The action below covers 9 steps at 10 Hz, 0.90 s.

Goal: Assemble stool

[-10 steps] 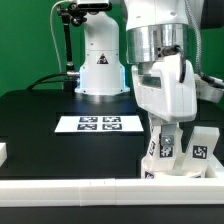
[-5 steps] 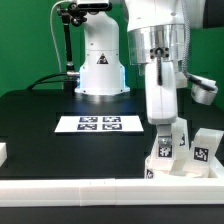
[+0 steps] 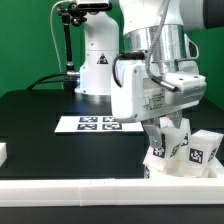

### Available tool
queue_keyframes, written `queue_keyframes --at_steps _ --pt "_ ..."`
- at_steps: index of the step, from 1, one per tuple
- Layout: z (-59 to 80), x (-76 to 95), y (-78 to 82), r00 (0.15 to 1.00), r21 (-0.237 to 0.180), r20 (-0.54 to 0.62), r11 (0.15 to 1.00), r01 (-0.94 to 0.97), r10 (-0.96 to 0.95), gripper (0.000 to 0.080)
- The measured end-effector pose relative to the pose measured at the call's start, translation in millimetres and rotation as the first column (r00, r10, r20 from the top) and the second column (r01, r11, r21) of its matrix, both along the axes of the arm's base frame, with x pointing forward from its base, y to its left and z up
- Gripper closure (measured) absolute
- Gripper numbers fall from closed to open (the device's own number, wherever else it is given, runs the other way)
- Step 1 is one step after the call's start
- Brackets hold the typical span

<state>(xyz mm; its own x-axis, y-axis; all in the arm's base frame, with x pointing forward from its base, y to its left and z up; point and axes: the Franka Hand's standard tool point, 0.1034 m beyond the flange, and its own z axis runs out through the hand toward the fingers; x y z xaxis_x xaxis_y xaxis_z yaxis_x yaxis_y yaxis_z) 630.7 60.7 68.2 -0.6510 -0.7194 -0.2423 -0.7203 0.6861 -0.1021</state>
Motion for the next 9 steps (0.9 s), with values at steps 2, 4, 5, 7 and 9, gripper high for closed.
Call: queue_keyframes --at_steps 2,4,5,7,9 --pt "0.5 0.5 -0.3 1.000 0.007 0.001 1.000 0.019 -0.019 0.0459" --pt "0.6 0.5 -1.3 0.999 0.022 0.004 0.999 0.042 -0.042 0.0459" --pt "0.1 0.3 -1.9 0.998 0.032 0.003 0.997 0.065 -0.065 0.0459" --pt "-0.1 0.3 -2.1 0.998 0.035 0.003 0.997 0.069 -0.070 0.0459" --pt "-0.2 0.4 -2.6 0.998 0.040 0.008 0.997 0.070 -0.070 0.0459"
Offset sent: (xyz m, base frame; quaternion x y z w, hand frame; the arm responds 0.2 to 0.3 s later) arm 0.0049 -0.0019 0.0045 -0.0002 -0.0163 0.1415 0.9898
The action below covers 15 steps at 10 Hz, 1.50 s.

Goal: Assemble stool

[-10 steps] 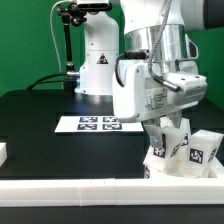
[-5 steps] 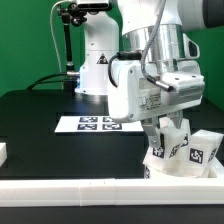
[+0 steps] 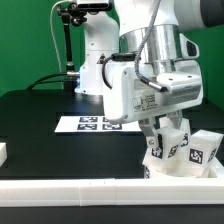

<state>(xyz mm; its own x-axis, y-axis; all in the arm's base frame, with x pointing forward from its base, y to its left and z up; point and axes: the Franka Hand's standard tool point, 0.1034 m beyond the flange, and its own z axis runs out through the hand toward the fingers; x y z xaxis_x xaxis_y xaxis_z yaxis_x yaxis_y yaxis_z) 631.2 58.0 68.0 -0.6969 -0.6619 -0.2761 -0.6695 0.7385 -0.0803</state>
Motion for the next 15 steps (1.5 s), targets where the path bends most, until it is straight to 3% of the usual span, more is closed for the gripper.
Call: queue_keyframes --at_steps 2,3,4,5,9,12,15 --pt "0.1 0.1 -0.1 1.000 -0.006 0.003 1.000 -0.023 0.023 0.0457" --pt "3.5 1.6 -1.6 0.999 -0.014 0.012 0.998 -0.053 0.053 0.0223" --pt "11.9 5.1 -3.3 0.997 -0.018 0.027 0.997 -0.072 0.073 0.0223" --pt "20.7 8.6 -4.1 0.995 -0.020 0.043 0.996 -0.087 0.088 0.0166" --pt "23.9 10.6 -6.2 0.986 -0.050 0.061 0.987 -0.155 0.158 0.0151" --pt "26.9 11.8 -6.5 0.928 -0.124 0.078 0.927 -0.353 0.364 0.0151" --pt "35.7 2.5 7.7 0.919 -0.148 0.098 0.919 -0.366 0.382 0.0151"
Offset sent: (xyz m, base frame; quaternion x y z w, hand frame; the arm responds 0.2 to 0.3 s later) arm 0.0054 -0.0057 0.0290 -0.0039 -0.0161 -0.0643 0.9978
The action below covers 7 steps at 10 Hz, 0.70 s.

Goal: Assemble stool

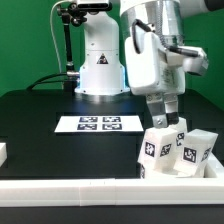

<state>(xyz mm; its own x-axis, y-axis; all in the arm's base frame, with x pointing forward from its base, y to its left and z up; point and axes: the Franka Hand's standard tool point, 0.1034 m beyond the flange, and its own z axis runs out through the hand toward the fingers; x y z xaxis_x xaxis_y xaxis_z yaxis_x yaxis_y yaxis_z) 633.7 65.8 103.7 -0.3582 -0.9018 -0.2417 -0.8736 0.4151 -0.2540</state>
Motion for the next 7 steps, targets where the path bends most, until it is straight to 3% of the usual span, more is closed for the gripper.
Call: queue_keyframes --at_steps 2,4,5,7 --pt "10.8 -0.9 6.1 0.999 0.000 -0.005 0.999 -0.040 0.040 0.0151" --pt "9.4 -0.9 4.9 0.997 -0.020 0.002 0.996 -0.082 0.082 0.0151" --pt "8.8 -0.8 3.7 0.987 -0.049 0.008 0.986 -0.160 0.160 0.0151" --pt "5.2 -1.4 -4.1 0.889 -0.184 0.017 0.876 -0.446 0.457 0.0151"
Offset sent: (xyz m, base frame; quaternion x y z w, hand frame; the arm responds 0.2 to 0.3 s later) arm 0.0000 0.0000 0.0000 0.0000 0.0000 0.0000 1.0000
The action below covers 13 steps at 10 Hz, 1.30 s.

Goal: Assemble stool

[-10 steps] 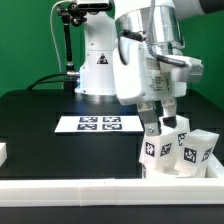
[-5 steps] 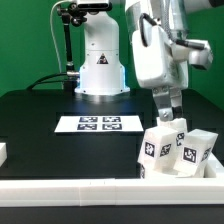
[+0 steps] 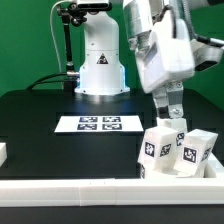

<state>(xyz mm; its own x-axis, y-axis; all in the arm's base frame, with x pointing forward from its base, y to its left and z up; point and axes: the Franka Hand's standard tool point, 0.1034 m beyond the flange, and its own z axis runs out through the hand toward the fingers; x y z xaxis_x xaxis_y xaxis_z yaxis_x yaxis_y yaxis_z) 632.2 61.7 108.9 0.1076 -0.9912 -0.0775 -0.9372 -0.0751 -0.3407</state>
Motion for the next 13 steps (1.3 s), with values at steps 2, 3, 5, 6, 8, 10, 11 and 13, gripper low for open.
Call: queue_keyframes --at_steps 2,3,5,6,8,10,11,13 --pt "-1.4 -0.4 -7.4 0.952 -0.146 0.038 0.944 -0.296 0.304 0.0151" --pt "-2.5 -0.3 -11.4 0.896 -0.199 0.029 0.881 -0.429 0.442 0.0151" --pt "-2.6 0.1 -7.5 0.845 -0.238 0.011 0.822 -0.517 0.534 0.0151" --pt "-2.3 0.7 -9.4 0.802 -0.269 -0.004 0.772 -0.576 0.597 0.0151" --pt "-2.3 0.9 -11.2 0.791 -0.276 -0.010 0.758 -0.591 0.612 0.0151" --pt "-2.0 1.3 -16.9 0.754 -0.297 -0.023 0.715 -0.633 0.657 0.0151" --pt "-3.5 -0.2 -19.1 0.738 -0.283 -0.034 0.702 -0.654 0.674 0.0151" --pt "-3.1 0.0 -25.9 0.687 -0.153 -0.060 0.673 -0.723 0.724 0.0151"
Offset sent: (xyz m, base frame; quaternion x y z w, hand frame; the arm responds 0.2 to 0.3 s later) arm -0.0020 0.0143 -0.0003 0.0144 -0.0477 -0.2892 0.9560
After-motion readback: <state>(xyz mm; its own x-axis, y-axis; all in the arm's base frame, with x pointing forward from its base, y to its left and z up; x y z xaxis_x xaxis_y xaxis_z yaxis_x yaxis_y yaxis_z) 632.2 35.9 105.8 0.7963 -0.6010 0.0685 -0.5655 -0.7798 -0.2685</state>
